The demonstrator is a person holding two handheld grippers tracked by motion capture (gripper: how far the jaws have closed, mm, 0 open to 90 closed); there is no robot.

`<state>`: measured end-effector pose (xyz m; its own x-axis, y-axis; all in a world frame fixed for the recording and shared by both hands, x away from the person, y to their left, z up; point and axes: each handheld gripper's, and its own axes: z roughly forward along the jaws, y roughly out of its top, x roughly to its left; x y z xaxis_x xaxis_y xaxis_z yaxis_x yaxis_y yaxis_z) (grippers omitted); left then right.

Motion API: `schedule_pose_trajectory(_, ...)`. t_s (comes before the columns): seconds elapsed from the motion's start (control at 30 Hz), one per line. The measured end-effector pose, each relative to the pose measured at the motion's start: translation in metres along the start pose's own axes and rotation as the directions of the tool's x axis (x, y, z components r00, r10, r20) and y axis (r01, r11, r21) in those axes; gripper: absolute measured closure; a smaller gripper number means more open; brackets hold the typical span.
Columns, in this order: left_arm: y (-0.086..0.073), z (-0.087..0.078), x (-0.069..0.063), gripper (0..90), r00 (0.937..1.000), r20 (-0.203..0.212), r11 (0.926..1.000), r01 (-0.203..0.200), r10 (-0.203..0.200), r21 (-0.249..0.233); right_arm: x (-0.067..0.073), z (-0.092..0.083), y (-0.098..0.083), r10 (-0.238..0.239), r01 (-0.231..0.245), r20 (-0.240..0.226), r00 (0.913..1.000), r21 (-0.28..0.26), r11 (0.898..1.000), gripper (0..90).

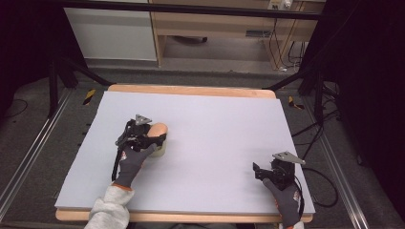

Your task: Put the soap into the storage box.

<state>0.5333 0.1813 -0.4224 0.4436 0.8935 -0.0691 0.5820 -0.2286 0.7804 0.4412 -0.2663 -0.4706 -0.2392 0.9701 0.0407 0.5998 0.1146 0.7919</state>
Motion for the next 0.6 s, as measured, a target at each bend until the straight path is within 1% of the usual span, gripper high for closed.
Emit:
schedule_pose_trajectory(0.2,0.0,0.006,0.007,32.4,0.9999,-0.011,1.0,0.002,-0.002,0.009,0.0,0.0,0.0,-0.005,0.005,0.003,1.0,0.001,1.0,9.2)
schedule_pose_trajectory(0.3,-0.002,0.009,0.009,32.4,0.9998,-0.012,0.9998,0.014,-0.014,0.012,0.0,0.0,0.0,-0.005,0.005,0.004,1.0,0.001,1.0,9.3)
schedule_pose_trajectory(0.4,-0.003,0.012,0.012,32.5,0.9998,-0.014,0.9997,0.011,-0.011,0.022,0.0,0.001,0.0,-0.006,0.006,0.003,1.0,0.004,1.0,9.2)
schedule_pose_trajectory(0.47,-0.004,0.014,0.012,32.5,0.9997,-0.014,0.9996,0.018,-0.018,0.02,0.0,0.001,0.0,-0.011,0.011,0.005,0.9999,0.002,1.0,9.2)
schedule_pose_trajectory(0.6,-0.007,0.018,0.014,32.5,0.9996,-0.019,0.9992,0.02,-0.019,0.035,0.0,0.002,0.0,-0.013,0.013,0.007,0.9999,0.003,1.0,9.3)
